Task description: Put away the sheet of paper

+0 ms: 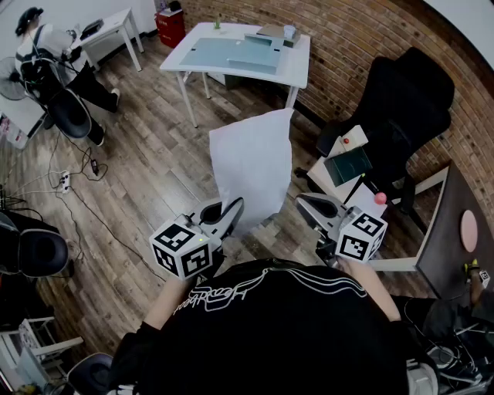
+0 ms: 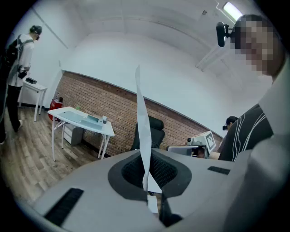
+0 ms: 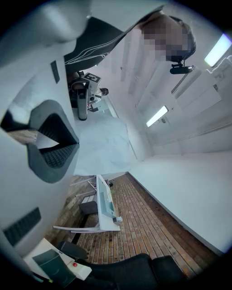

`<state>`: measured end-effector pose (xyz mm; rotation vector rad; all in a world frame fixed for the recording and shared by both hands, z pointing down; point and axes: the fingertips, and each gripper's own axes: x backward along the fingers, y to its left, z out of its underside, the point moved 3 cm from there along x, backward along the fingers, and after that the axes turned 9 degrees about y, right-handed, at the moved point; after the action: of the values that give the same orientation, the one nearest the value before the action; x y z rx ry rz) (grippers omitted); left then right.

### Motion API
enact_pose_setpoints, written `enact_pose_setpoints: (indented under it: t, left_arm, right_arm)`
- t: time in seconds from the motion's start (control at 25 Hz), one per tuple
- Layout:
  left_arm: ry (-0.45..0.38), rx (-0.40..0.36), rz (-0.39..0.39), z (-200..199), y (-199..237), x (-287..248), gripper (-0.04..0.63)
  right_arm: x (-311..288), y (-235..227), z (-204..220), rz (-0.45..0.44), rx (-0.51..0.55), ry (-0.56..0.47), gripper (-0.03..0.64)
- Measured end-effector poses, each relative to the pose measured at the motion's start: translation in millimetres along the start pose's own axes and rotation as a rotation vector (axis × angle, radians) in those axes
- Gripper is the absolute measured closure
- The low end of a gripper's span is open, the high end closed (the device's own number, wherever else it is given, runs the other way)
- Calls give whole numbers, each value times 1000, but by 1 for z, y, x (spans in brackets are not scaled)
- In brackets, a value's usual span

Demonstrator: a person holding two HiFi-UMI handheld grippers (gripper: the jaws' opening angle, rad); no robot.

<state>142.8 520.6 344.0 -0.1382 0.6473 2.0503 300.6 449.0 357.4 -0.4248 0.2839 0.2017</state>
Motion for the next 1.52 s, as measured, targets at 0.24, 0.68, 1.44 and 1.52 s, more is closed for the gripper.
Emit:
enact_pose_setpoints:
  t: [0.24,0.68,1.44,1.52]
  left_arm:
    - [6,-8,0,4,-2,3,565]
    - [51,-4,-3,1,24,-14,565]
    - [131,97,-93,-72,175,-140,565]
    - [136,101,-100,-88,194,-162,565]
  right_arm:
    - [-2,6,0,-11,3,-19,615]
    - [-9,-17,10,26,-46,-38,614]
    - [-109,-207,-70,-43,-133,-34,614]
    - [-121,-236,-86,-49,-137,-35,614]
